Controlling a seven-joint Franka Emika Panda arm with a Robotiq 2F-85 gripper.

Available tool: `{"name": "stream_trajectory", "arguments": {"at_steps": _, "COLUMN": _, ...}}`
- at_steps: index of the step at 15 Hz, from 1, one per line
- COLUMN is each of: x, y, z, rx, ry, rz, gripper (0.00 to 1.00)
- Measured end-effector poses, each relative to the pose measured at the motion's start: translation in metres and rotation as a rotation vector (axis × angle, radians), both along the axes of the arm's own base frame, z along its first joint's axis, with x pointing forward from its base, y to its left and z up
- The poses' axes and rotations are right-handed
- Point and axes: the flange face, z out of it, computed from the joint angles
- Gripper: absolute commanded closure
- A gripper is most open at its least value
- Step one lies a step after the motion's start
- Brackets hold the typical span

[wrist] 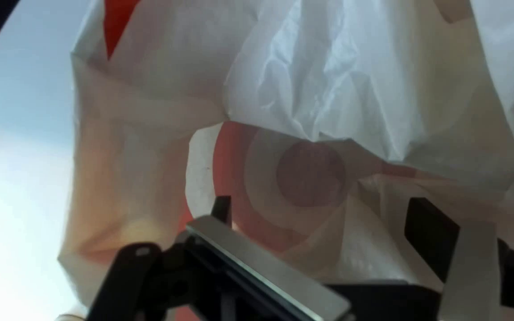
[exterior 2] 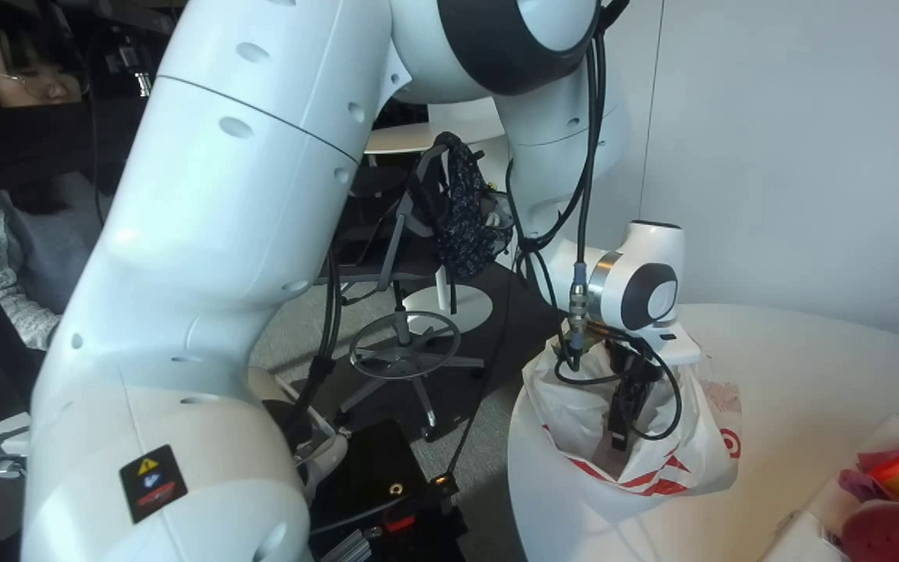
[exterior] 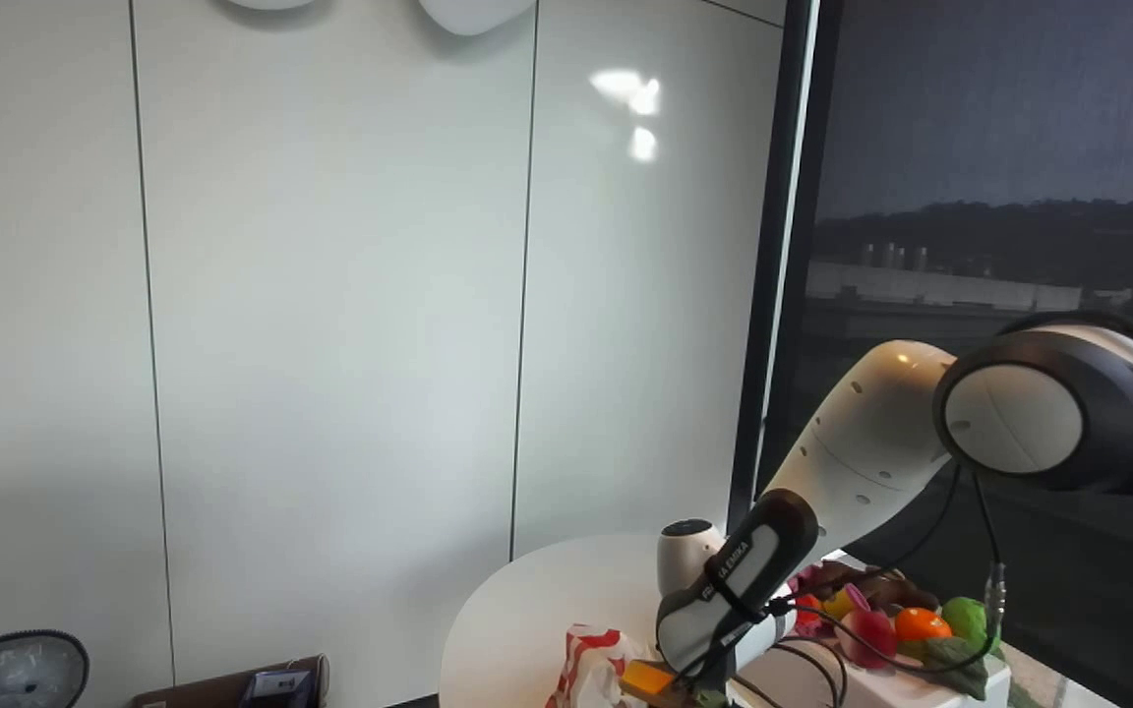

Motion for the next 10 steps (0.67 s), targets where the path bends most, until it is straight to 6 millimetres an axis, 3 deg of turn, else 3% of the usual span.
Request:
{"name": "stream_trajectory", "arguments": {"at_steps": 4, "x": -0.008, "y": 0.012, "z": -0.004, "rx": 0.084, "ry": 0.054, "rz": -0.021, "gripper": 0.0}}
{"name": "stream_trajectory", "arguments": {"at_steps": 10, "x": -0.021, "y": 0.012, "z": -0.012, "rx": 0.114, "ry": 0.128, "rz": -0.018, "gripper": 0.0}}
